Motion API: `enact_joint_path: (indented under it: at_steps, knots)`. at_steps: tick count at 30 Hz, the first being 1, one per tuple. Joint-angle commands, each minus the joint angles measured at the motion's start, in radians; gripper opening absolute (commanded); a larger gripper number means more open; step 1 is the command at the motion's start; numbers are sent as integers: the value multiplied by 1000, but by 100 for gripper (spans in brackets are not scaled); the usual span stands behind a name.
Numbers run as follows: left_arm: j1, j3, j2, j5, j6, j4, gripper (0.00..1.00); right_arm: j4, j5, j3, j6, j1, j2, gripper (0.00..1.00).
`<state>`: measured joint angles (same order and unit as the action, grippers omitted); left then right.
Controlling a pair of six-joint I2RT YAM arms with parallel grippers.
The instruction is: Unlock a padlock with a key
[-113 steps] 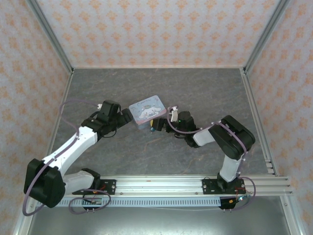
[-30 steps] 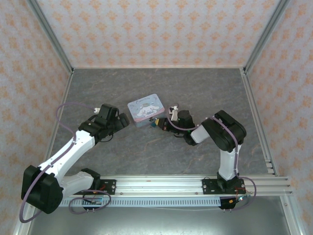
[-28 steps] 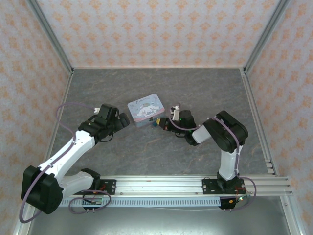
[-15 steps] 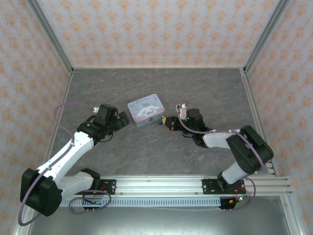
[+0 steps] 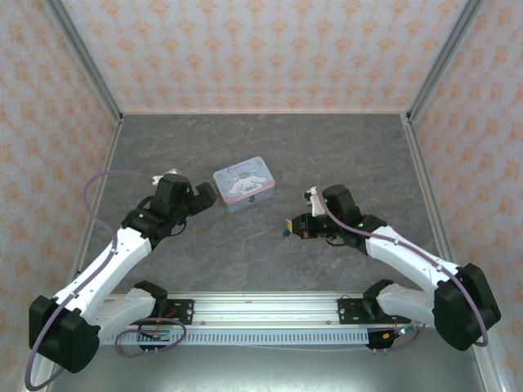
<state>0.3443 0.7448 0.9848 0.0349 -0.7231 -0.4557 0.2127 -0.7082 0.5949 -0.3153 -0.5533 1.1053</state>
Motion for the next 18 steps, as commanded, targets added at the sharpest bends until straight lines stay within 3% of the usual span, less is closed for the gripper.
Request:
enact_joint_path:
  at_steps: [1,15,18]
  knots:
    - [-2,-12,-12,-43,26,28,100,218,-22,43,23,1,13,0]
    - [-2,-22,-14,-32,13,24,100,152,51,54,15,0,218,0]
    - [-2,-20,-18,-33,14,21,100,122,73,50,0,1,224,13]
